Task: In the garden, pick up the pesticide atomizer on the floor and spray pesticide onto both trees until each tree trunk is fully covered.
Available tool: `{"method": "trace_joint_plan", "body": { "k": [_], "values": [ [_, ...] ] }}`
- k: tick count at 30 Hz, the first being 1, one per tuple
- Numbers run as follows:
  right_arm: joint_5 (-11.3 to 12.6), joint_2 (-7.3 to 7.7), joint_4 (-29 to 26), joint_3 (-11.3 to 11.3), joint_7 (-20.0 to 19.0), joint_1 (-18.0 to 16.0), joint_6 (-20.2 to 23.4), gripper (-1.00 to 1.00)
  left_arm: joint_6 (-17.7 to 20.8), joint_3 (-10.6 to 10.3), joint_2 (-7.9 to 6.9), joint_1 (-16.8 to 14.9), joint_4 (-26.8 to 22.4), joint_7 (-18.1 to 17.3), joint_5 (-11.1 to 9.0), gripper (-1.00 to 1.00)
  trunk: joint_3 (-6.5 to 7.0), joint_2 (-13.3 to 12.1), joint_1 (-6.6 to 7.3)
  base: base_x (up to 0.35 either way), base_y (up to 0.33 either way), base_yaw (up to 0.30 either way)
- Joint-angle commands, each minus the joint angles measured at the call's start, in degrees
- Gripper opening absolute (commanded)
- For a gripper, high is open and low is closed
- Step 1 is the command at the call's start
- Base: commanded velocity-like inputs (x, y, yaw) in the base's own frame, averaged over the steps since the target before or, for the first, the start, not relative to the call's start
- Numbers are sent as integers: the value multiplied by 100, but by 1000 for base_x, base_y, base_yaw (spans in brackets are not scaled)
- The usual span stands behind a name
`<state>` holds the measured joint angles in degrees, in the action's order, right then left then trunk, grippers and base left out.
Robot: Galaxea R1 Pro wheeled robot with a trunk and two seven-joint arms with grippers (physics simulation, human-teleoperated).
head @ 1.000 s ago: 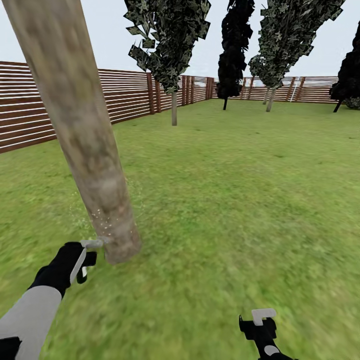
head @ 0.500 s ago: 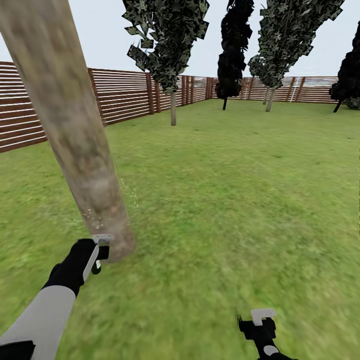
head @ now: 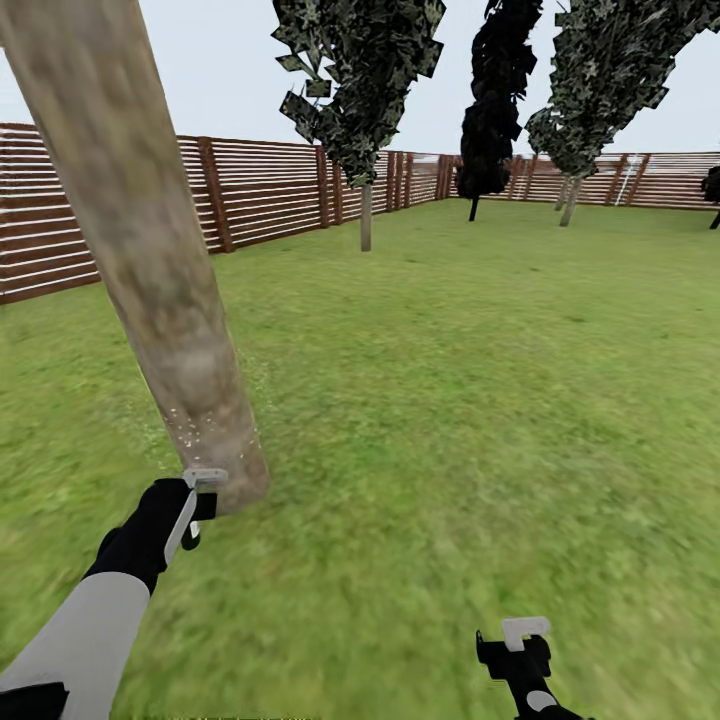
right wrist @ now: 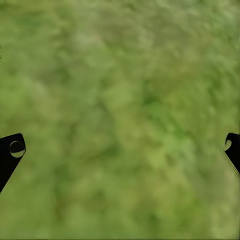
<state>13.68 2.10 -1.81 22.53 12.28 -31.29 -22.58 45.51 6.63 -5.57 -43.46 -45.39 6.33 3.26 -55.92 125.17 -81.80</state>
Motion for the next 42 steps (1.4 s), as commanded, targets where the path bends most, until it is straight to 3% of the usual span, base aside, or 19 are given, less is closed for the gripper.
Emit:
{"method": "trace_joint_plan", "body": {
  "k": [1,20,30,35,39,42],
  "values": [
    [47,1,-4,50,14,0,-9,100,28,5,1,1,0,-9,37,-100,-5,2,1,61,-276,276],
    [47,1,-4,49,25,0,-5,100,2,-5,3,4,4,0,34,-100,-5,2,1,178,-235,25],
    [50,1,-4,50,26,0,-4,100,27,24,-54,44,4,8,61,-100,-5,2,1,60,-268,255],
    [47,1,-4,50,23,0,-3,100,42,42,-77,126,2,620,12,-100,-5,2,1,0,-276,276],
    [51,1,-4,50,20,0,-6,100,45,8,-5,127,53,638,-26,-100,-5,2,1,112,-260,158],
    [52,1,-4,50,16,0,-4,100,50,49,-79,140,190,631,-37,-100,-5,2,1,232,-194,8]
  ]
}}
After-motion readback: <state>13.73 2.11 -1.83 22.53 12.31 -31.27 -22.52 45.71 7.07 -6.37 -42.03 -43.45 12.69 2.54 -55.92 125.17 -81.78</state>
